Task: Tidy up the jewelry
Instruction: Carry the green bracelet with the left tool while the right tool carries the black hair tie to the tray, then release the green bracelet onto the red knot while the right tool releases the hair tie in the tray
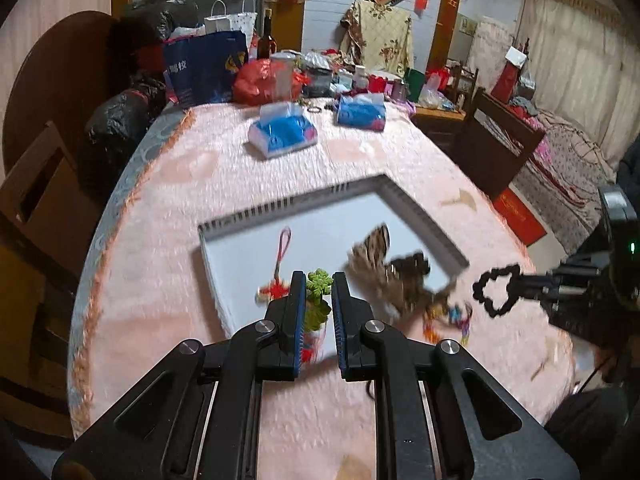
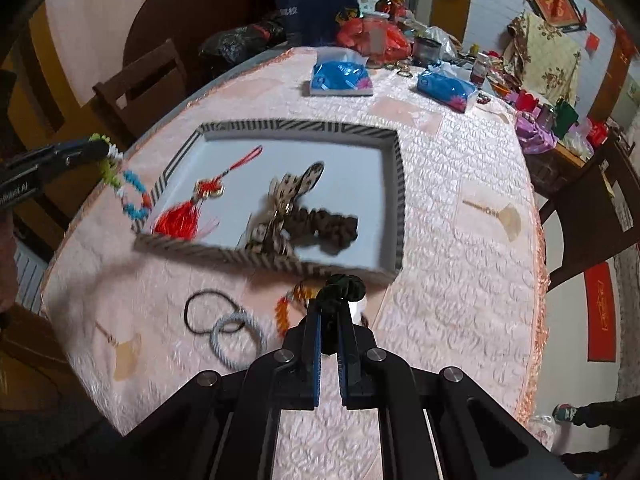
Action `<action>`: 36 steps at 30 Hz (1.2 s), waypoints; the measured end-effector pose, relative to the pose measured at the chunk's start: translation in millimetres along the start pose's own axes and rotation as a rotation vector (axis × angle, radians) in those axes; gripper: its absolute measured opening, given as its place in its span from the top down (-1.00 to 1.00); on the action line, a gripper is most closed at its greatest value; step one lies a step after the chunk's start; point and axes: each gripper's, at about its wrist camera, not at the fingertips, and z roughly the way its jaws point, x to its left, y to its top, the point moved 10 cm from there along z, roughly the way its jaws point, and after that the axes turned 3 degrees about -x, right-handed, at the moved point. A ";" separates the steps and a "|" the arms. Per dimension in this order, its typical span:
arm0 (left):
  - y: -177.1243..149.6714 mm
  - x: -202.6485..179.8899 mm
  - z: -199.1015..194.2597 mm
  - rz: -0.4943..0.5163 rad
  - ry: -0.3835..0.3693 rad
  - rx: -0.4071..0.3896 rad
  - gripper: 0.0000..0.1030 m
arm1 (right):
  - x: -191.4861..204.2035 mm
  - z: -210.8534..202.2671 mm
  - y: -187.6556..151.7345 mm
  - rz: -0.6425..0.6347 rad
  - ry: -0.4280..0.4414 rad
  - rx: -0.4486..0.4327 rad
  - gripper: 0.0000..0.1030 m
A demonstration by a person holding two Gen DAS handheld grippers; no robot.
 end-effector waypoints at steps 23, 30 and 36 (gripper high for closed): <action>-65.5 44.2 137.4 -0.054 0.119 0.179 0.78 | 33.4 104.9 61.9 0.177 0.206 -0.038 0.88; -80.0 45.3 142.8 -0.040 0.127 0.190 0.40 | 21.0 118.2 46.1 0.230 0.211 0.007 0.63; -78.9 47.0 136.8 -0.050 0.140 0.181 0.17 | 10.0 96.4 44.4 0.224 0.188 -0.030 0.15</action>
